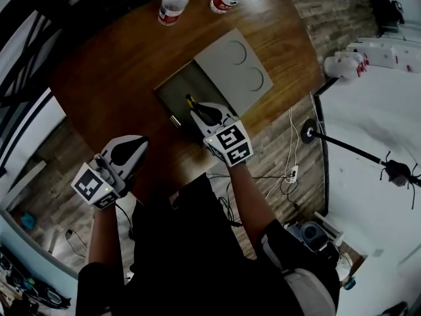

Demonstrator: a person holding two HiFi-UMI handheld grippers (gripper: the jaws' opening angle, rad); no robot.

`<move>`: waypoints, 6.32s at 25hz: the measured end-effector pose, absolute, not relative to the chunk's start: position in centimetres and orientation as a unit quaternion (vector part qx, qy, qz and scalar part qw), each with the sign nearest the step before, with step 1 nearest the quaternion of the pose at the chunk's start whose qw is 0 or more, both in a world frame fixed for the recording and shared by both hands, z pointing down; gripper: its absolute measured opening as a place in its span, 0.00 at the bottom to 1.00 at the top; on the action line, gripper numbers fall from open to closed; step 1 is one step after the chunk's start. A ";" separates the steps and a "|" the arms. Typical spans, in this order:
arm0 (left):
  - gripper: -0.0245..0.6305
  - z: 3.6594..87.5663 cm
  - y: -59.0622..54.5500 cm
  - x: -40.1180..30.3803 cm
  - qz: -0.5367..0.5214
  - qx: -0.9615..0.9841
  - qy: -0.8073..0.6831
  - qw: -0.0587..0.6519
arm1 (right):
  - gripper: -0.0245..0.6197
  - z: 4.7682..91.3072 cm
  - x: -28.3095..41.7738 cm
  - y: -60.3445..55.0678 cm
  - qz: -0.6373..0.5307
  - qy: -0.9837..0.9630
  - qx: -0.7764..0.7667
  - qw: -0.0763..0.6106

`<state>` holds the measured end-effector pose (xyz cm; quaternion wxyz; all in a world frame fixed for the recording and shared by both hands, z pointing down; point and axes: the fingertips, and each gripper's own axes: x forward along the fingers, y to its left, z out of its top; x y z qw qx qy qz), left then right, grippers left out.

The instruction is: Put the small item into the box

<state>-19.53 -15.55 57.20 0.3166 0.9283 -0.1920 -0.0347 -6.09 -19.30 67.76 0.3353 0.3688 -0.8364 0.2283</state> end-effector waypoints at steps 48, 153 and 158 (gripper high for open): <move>0.06 56.2 -11.0 -21.7 -0.084 0.915 -0.214 0.331 | 0.15 72.6 -7.9 -18.7 0.188 -0.811 0.321 0.452; 0.06 36.0 30.2 27.3 -0.127 0.925 -0.320 0.161 | 0.05 36.8 33.5 26.5 0.129 -0.990 0.032 -0.051; 0.06 35.9 30.7 27.6 -0.123 0.930 -0.305 0.163 | 0.05 38.2 33.2 26.6 0.155 -0.986 0.025 -0.050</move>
